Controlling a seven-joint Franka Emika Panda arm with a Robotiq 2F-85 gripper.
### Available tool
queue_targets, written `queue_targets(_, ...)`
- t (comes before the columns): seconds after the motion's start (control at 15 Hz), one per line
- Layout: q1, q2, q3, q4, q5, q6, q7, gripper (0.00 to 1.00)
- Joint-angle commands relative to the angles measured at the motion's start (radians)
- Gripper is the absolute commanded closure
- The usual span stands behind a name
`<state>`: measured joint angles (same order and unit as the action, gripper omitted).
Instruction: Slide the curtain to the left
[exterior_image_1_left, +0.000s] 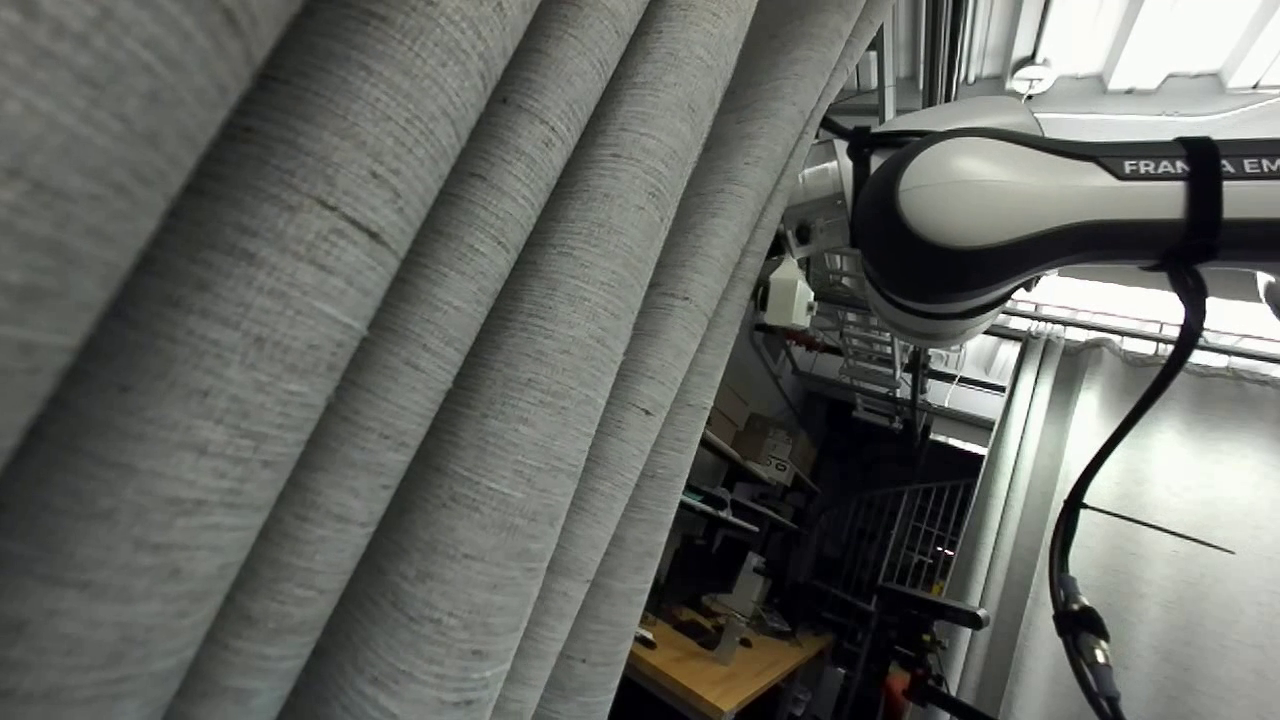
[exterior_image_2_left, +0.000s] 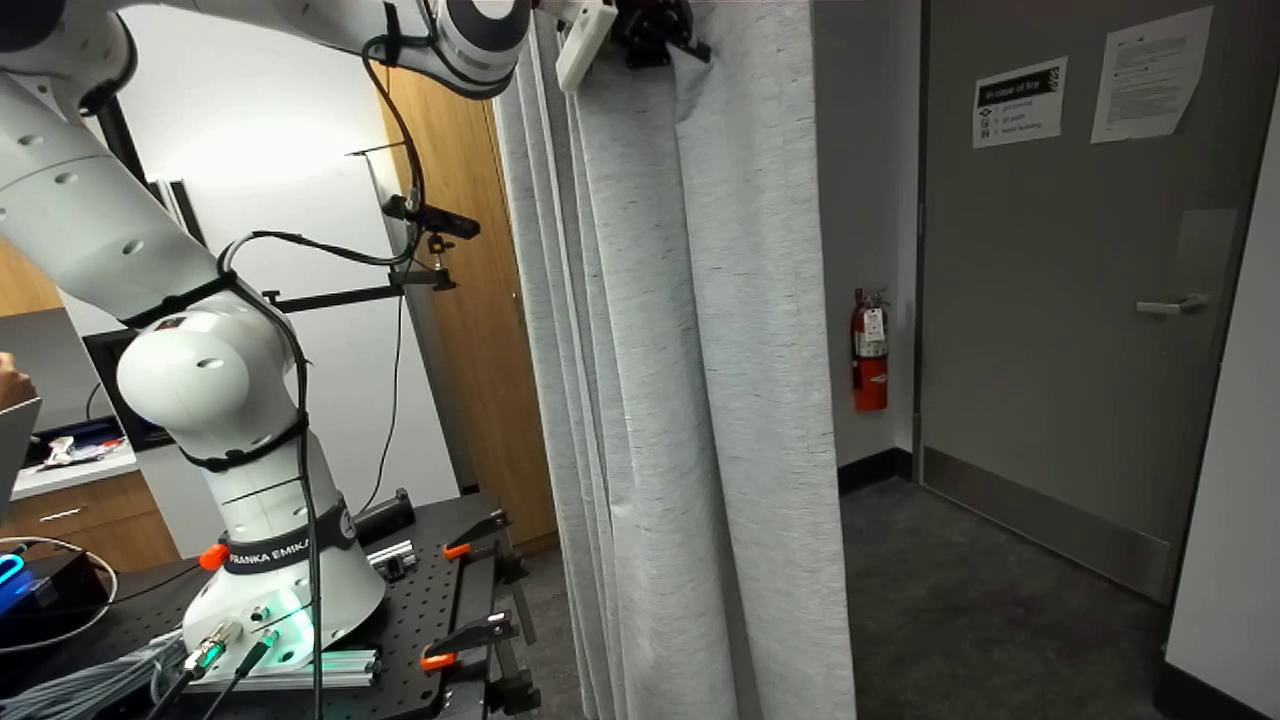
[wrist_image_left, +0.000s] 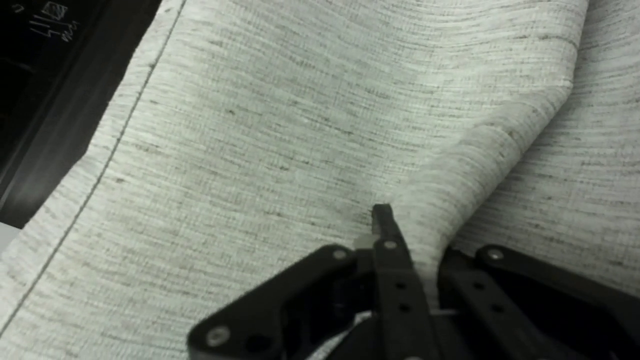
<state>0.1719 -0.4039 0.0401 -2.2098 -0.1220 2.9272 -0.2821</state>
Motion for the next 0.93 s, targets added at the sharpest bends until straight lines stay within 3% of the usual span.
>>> queue_targets(0.0,0.044,0.045,0.008,-0.09,0.009,0.003,-0.028,1.0)
queue_targets(0.87,0.1,0.049,-0.018,-0.101,0.026,0.052,-0.044,1.0)
